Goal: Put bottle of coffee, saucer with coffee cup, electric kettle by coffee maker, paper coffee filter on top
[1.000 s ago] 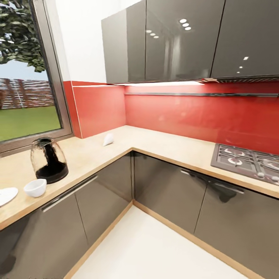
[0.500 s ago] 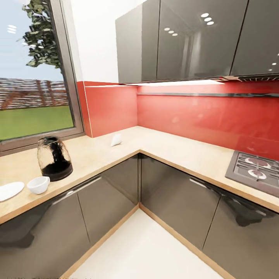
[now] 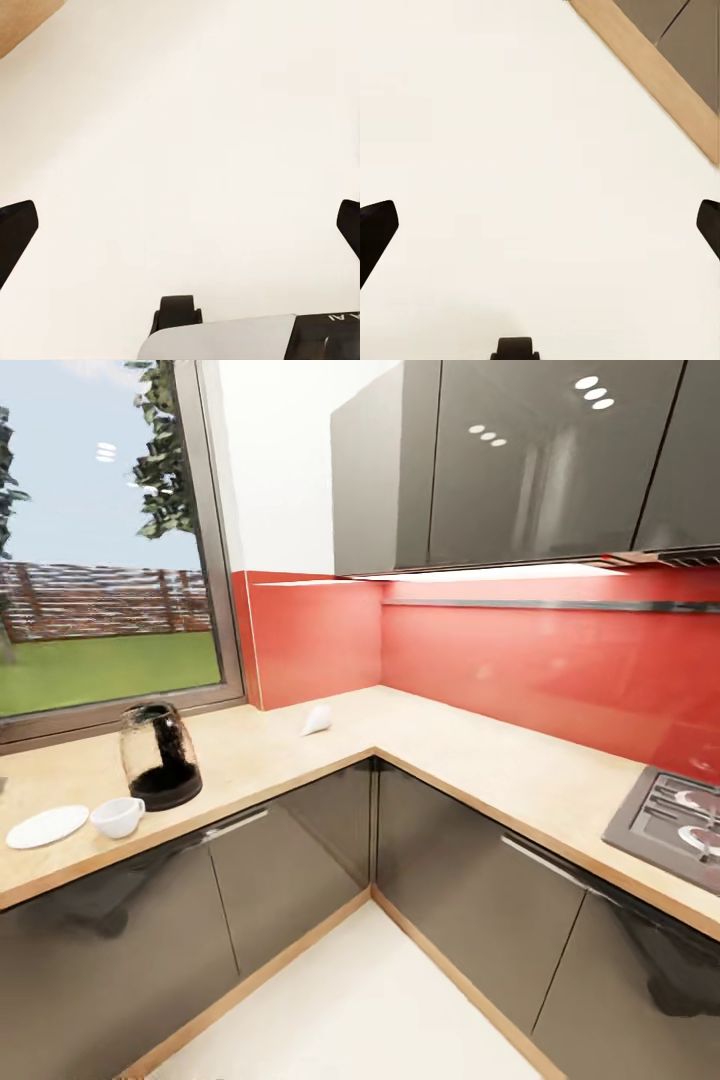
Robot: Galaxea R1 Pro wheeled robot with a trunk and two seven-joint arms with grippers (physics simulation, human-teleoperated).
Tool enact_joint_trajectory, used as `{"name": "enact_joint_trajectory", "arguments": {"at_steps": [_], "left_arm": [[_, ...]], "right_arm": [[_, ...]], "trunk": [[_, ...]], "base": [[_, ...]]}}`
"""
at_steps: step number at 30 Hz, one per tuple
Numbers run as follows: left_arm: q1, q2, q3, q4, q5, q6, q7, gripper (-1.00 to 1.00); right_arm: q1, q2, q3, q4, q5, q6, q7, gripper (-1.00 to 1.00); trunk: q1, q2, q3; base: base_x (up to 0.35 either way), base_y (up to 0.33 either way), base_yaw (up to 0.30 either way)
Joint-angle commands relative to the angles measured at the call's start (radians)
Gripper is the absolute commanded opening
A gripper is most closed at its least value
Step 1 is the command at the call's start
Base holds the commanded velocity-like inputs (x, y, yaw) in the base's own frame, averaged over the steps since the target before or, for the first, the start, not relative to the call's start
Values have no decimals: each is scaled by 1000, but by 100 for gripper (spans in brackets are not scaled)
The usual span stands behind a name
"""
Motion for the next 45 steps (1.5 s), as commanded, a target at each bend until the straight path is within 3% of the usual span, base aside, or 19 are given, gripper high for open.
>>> {"name": "enact_joint_trajectory", "arguments": {"at_steps": [1, 25, 45], "left_arm": [[0, 0, 0, -2, -6, 0, 0, 100], [0, 0, 1, -2, -6, -1, 0, 100], [0, 0, 0, -2, -6, -1, 0, 100]], "right_arm": [[0, 0, 0, 1, 1, -3, 0, 100], [3, 13, 2, 55, 9, -6, -1, 100], [3, 15, 2, 58, 11, -5, -5, 100]], "trunk": [[0, 0, -1], [0, 0, -1], [0, 0, -1]], "base": [[1, -270, 114], [0, -34, 103], [0, 0, 257]]}}
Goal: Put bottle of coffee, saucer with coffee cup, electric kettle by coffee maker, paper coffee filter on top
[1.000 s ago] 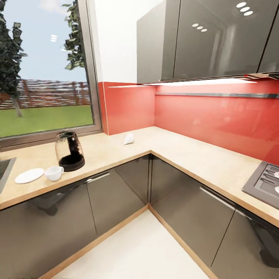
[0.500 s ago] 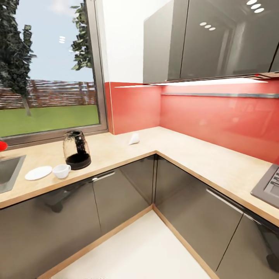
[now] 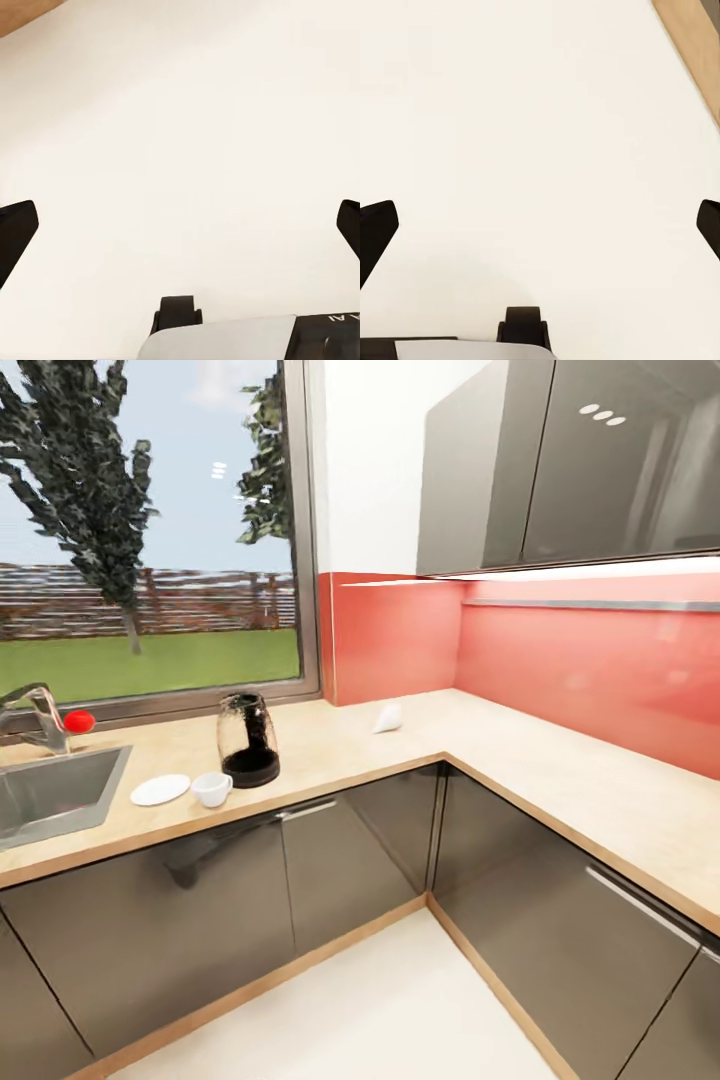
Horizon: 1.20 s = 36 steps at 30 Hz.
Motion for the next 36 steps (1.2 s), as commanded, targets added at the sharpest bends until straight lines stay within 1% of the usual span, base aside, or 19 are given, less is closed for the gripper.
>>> {"name": "enact_joint_trajectory", "arguments": {"at_steps": [1, 21, 32, 36], "left_arm": [[0, 0, 0, -1, -6, 0, 0, 100], [0, -1, -1, -2, -6, 0, 0, 100], [0, -1, -2, -2, -6, 1, 0, 100], [0, -5, -2, -2, -7, 1, 0, 100]], "right_arm": [[0, 0, 0, 1, 2, -3, -1, 100], [0, -1, 1, 1, 2, -3, 2, 100], [0, -2, 2, 1, 2, -4, 5, 100], [0, -1, 2, 1, 2, -4, 4, 100]], "trunk": [[0, 0, -1], [0, 0, -1], [0, 0, -1], [0, 0, -1]], "base": [[0, 0, 274], [0, -5, 265], [32, -241, 46], [75, -290, 153]]}}
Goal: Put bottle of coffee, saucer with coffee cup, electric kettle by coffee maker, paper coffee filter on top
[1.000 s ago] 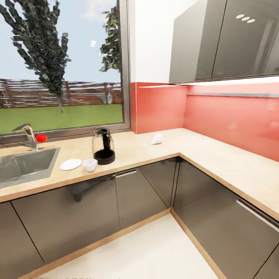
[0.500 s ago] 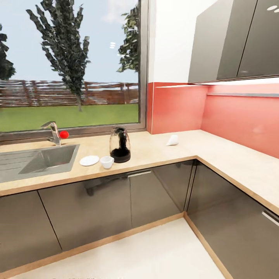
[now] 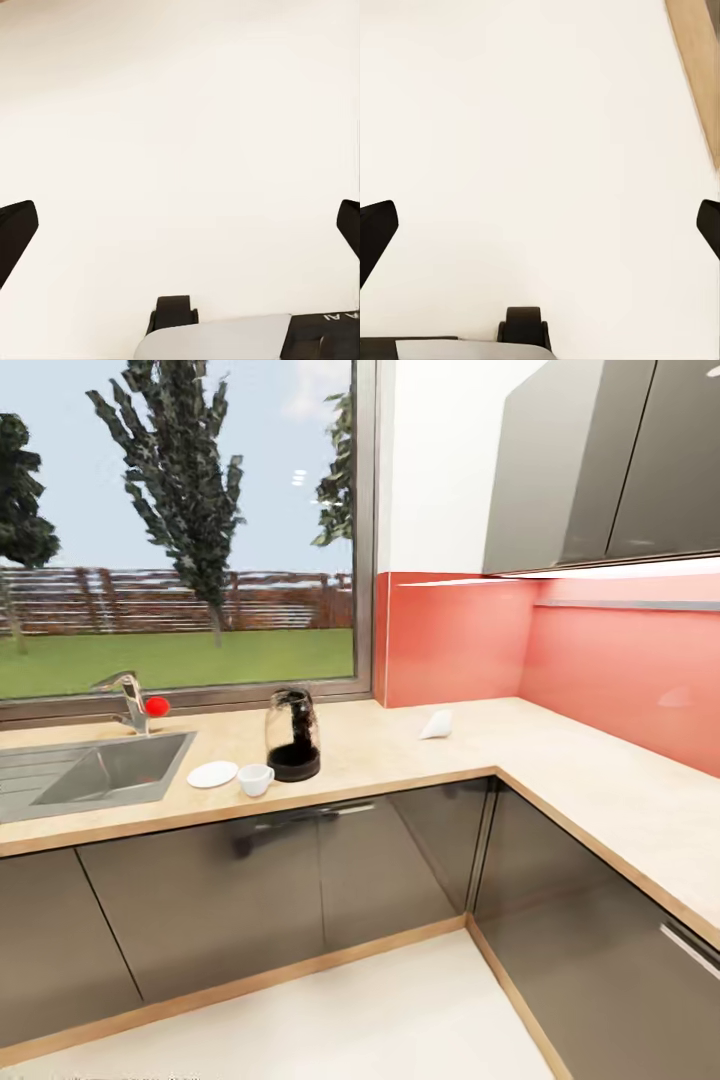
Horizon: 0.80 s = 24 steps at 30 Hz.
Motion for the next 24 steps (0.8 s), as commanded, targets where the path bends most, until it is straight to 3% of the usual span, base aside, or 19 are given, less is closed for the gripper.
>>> {"name": "enact_joint_trajectory", "arguments": {"at_steps": [1, 8, 17, 24], "left_arm": [[0, -2, 1, -2, -7, 0, 0, 100], [0, -12, 2, -2, -9, -1, 0, 100], [0, -13, 2, -2, -9, -1, 0, 100], [0, -12, 2, -3, -7, -2, 0, 100]], "right_arm": [[0, 0, 1, 1, 2, -3, 0, 100], [0, 0, 1, 1, 2, -3, -2, 100], [0, 0, 1, 1, 2, -2, -2, 100], [0, -1, 1, 1, 2, -3, 2, 100]], "trunk": [[0, 0, -1], [0, 0, -1], [0, 0, -1], [0, 0, -1]], "base": [[78, -292, 199], [63, -256, 253], [16, -57, 266], [62, -65, 47]]}}
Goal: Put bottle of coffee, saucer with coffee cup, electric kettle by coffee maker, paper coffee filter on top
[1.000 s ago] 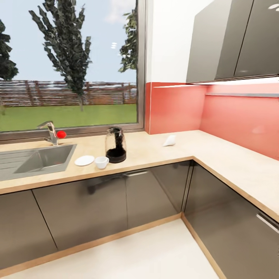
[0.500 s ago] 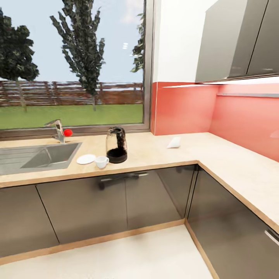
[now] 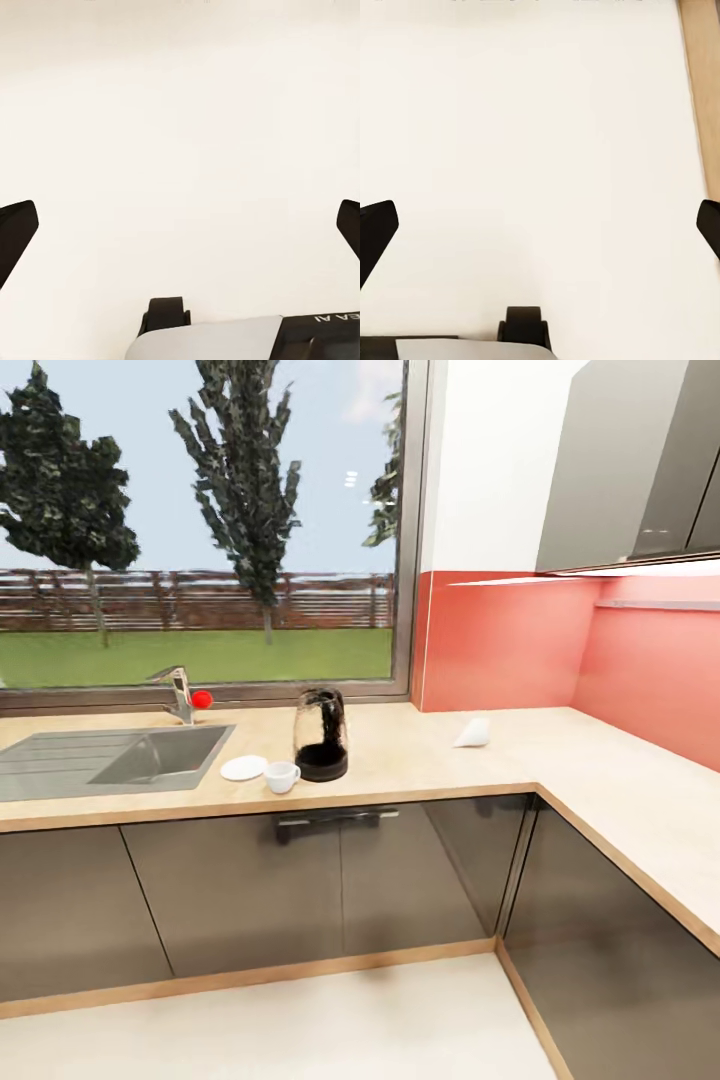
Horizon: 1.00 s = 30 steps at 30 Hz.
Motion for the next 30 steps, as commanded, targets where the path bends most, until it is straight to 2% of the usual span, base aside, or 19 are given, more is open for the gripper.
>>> {"name": "enact_joint_trajectory", "arguments": {"at_steps": [1, 7, 8, 11, 14, 16, 18, 19, 21, 22, 26, 29, 30], "left_arm": [[0, 0, 1, -2, -6, 0, 0, 100], [0, 0, 3, -2, -4, 0, 1, 100], [0, -1, 3, -5, -4, 0, 0, 100], [0, -1, 4, -5, -3, -1, 0, 100], [0, 0, 14, -5, -2, -1, 0, 100], [0, 0, 17, -5, -1, -1, 0, 100], [0, 0, 18, -5, -1, -1, 0, 100], [0, 0, 18, -5, -1, -1, 0, 100], [0, 0, 17, -5, -1, -1, 0, 100], [0, -1, 17, -4, -1, -1, 0, 100], [0, -1, 18, -4, -1, -2, 0, 100], [0, -1, 17, -4, -1, -2, 0, 100], [0, -1, 17, -5, -1, -2, 0, 100]], "right_arm": [[0, 0, 0, 0, 1, -3, 0, 100], [-6, -1, -2, -27, -2, -3, 3, 100], [-8, 1, -3, -159, -8, -2, 3, 100], [-8, 1, -3, -232, -9, -3, 10, 100], [-4, -1, -6, -416, -11, 21, 130, 100], [-2, -1, -6, -479, -11, 50, 187, 100], [-1, -1, -7, -541, -10, 91, 235, 100], [0, -2, -8, -597, -10, 137, 269, 100], [0, -3, -9, -653, -12, 179, 292, 100], [1, -5, -9, -743, -13, 234, 313, 100], [-4, -1, -9, -893, -13, 333, 327, 100], [-37, 0, -9, -1051, -12, 454, 331, 100], [-89, -4, -11, -1106, -12, 519, 332, 100]], "trunk": [[0, 0, -1], [0, 0, -1], [0, 0, -1], [0, 0, -1], [0, 0, -1], [0, 0, -1], [0, 0, -1], [0, 0, -1], [0, 0, -1], [0, 0, -1], [0, 0, -1], [0, 0, -1], [0, 0, -1]], "base": [[12, -11, 3], [3, -3, 1], [0, 0, 0], [0, 0, 0], [0, 0, 0], [0, 0, 0], [0, 0, 0], [0, 0, 0], [0, 0, 0], [0, 0, 0], [0, 0, 0], [0, 0, 0], [0, 0, 0]]}}
